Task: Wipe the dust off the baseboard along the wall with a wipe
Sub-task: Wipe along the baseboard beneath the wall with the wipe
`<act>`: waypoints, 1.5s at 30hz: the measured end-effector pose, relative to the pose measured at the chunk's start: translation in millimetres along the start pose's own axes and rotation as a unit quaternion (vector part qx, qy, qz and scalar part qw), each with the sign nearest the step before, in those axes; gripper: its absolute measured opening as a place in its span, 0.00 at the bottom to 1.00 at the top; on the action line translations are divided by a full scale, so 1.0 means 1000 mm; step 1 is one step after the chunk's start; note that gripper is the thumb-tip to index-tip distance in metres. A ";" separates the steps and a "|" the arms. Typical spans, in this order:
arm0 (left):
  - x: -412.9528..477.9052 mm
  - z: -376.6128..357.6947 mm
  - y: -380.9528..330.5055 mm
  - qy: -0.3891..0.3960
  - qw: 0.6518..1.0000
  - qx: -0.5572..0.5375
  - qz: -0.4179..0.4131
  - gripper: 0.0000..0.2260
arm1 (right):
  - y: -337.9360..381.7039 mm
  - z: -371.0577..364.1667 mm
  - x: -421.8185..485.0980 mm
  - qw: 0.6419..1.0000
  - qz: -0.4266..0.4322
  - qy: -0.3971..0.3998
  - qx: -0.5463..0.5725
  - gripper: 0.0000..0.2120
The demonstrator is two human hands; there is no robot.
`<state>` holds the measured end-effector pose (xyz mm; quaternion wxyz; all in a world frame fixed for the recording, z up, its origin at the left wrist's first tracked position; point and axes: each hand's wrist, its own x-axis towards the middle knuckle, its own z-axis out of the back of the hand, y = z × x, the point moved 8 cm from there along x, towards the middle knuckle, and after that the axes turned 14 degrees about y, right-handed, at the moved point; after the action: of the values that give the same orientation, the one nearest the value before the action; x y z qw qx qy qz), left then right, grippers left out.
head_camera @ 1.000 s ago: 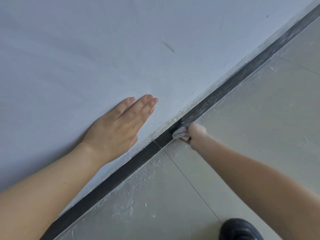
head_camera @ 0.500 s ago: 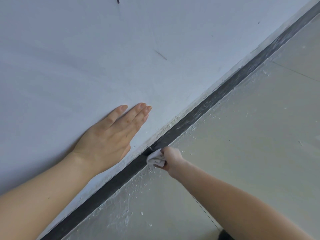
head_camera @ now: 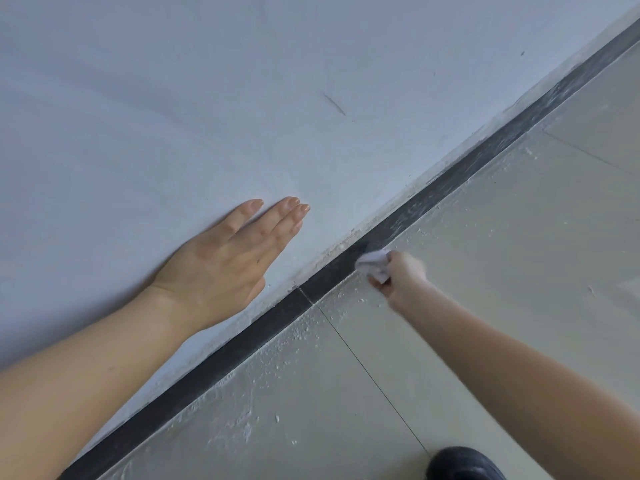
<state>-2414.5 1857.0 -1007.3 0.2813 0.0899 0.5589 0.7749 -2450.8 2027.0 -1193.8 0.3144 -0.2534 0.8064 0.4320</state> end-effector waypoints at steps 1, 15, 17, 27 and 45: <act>0.000 0.000 -0.001 -0.001 1.000 0.000 -0.001 0.31 | -0.025 -0.010 -0.005 0.999 -0.032 0.019 -0.013 0.12; 0.000 0.001 0.001 -0.030 0.999 -0.030 0.003 0.28 | 0.014 -0.038 -0.019 0.990 -0.047 0.099 0.087 0.08; 0.000 0.001 0.001 -0.029 0.999 -0.030 0.006 0.28 | 0.033 -0.018 -0.016 0.991 0.011 0.059 0.122 0.12; 0.000 0.011 0.006 0.002 0.999 -0.047 -0.002 0.30 | -0.130 -0.057 -0.034 0.968 -0.200 0.136 -0.071 0.08; -0.002 0.005 0.006 0.057 0.983 -0.172 0.007 0.28 | -0.009 0.010 0.001 0.993 -0.088 -0.064 -0.044 0.10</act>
<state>-2412.1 1858.7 -999.5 0.2547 0.0004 0.4316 0.8653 -2443.2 2030.9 -1203.5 0.3906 -0.3089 0.7393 0.4532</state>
